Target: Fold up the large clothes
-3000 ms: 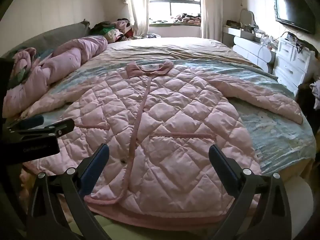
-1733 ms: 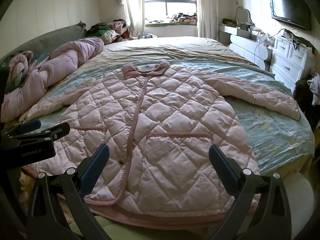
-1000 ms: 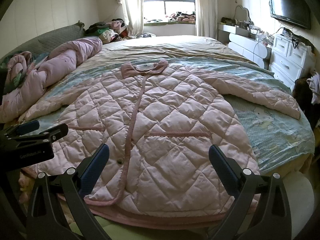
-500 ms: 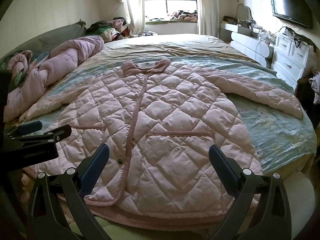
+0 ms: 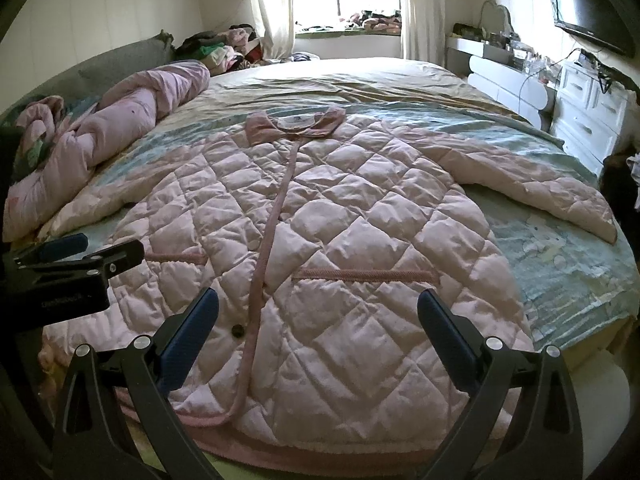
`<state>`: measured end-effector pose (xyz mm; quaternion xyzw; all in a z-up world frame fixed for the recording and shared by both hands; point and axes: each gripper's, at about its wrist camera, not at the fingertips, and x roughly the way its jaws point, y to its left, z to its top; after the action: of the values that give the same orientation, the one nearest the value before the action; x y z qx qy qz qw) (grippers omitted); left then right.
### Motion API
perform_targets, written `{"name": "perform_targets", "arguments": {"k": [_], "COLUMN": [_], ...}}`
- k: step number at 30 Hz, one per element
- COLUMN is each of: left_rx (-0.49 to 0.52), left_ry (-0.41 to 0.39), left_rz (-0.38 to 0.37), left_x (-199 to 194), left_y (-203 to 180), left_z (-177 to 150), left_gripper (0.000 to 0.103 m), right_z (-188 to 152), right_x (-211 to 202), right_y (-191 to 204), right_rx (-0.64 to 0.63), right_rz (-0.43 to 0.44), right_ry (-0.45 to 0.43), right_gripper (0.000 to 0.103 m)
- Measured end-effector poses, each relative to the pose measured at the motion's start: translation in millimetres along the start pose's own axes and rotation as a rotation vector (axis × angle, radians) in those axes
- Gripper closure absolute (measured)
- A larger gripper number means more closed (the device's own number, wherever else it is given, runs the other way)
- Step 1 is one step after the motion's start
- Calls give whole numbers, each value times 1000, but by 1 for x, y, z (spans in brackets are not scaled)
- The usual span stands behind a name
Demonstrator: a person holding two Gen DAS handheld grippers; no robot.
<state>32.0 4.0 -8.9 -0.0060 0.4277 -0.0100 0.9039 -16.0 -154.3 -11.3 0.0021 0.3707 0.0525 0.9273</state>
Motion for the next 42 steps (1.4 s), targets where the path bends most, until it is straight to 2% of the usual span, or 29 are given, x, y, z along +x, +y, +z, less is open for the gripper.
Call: {"name": "perform_targets", "arguments": {"k": [15,21,30,34,39,42], "left_rx": [-22,-24,-8,9,36,31], "left_ry": [10,3,-6,-16,-40,-24], "left_rz": [-3,-33,-23,-46,-31,-31], "left_x": [15,19,31,36,40,48], "left_y": [7,5,-5,-13,-25,-30], "left_z": [45,72,115,133,152,165], "left_gripper": [9,9,9,9,9,9], "right_z": [49,73,102,116,134,143], "right_x": [26,36,51,55,61,66], "right_y": [-19,-29,-45,-54,-71,-84], "right_rx": [40,64,103,116,153,180], "right_rz": [-1,13,26,10,-10,-29], "right_ry": [-2,-12,-21,-42,-62,-71], "right_gripper": [4,4,4,4,4,4]}}
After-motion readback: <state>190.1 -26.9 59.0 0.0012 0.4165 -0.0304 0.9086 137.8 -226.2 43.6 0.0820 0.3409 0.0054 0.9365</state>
